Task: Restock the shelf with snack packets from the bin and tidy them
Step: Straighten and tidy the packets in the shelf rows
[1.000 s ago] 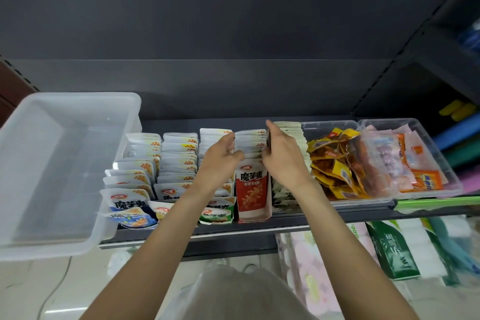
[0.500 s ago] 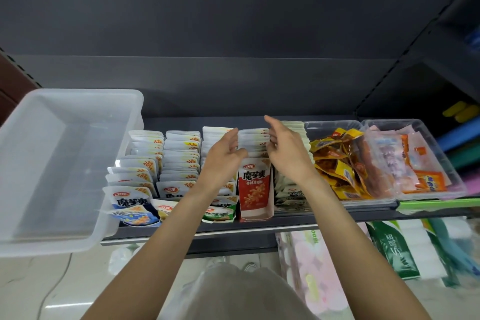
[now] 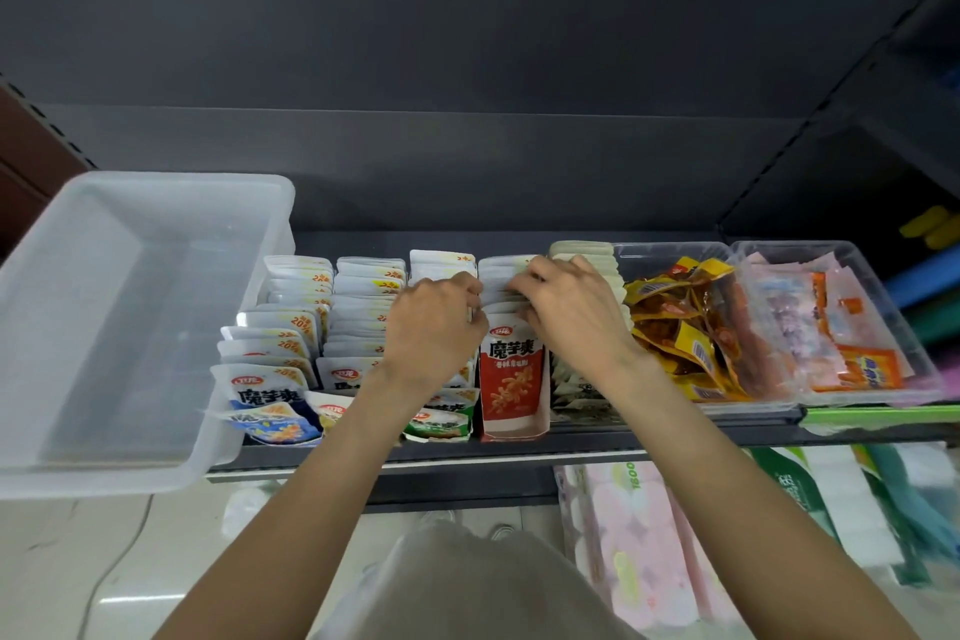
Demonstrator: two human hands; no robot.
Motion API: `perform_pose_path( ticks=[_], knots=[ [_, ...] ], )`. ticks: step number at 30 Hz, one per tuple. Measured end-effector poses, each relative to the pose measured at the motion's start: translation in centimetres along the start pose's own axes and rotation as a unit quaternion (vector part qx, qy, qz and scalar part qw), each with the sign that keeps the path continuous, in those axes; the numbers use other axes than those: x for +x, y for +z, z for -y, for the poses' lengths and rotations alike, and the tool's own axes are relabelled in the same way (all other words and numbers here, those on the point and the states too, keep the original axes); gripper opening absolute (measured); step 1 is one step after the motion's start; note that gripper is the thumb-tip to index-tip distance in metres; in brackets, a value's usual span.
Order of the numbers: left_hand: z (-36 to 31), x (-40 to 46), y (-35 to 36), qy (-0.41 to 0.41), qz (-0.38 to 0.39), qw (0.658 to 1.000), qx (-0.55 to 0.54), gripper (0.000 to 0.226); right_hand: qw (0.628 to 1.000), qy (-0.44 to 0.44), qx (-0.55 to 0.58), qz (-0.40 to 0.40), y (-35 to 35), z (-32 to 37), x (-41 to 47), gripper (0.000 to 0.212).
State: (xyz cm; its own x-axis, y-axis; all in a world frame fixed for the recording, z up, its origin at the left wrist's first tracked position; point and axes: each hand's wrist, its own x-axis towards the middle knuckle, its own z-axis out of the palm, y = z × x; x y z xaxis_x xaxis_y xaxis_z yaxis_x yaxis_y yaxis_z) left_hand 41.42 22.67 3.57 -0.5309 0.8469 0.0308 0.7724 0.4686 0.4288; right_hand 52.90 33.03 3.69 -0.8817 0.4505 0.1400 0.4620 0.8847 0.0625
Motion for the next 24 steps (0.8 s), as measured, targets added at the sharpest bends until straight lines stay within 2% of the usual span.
perform_pose_path(
  ticks=[4, 8, 15, 21, 24],
  knots=[
    [-0.3, 0.4, 0.6, -0.018, 0.013, 1.0, -0.012, 0.033, 0.999, 0.036, 0.012, -0.004, 0.0, -0.1, -0.6, 0.029],
    [-0.4, 0.8, 1.1, 0.002, 0.008, 1.0, -0.01, 0.033, 0.999, 0.017, 0.029, -0.032, -0.1, -0.3, -0.8, 0.025],
    [0.1, 2.0, 1.1, 0.048, 0.005, 0.998, -0.031, 0.007, 1.0, 0.02, -0.018, -0.008, 1.1, -0.1, -0.3, 0.009],
    [0.6, 2.0, 1.2, 0.098, -0.018, 0.995, -0.001, 0.019, 0.996, 0.077, 0.006, -0.035, 1.4, -0.2, 0.1, 0.013],
    [0.5, 1.8, 1.2, 0.1, -0.032, 0.994, -0.008, 0.018, 0.996, 0.079, 0.014, -0.028, 1.6, -0.1, 0.0, 0.025]
  ],
)
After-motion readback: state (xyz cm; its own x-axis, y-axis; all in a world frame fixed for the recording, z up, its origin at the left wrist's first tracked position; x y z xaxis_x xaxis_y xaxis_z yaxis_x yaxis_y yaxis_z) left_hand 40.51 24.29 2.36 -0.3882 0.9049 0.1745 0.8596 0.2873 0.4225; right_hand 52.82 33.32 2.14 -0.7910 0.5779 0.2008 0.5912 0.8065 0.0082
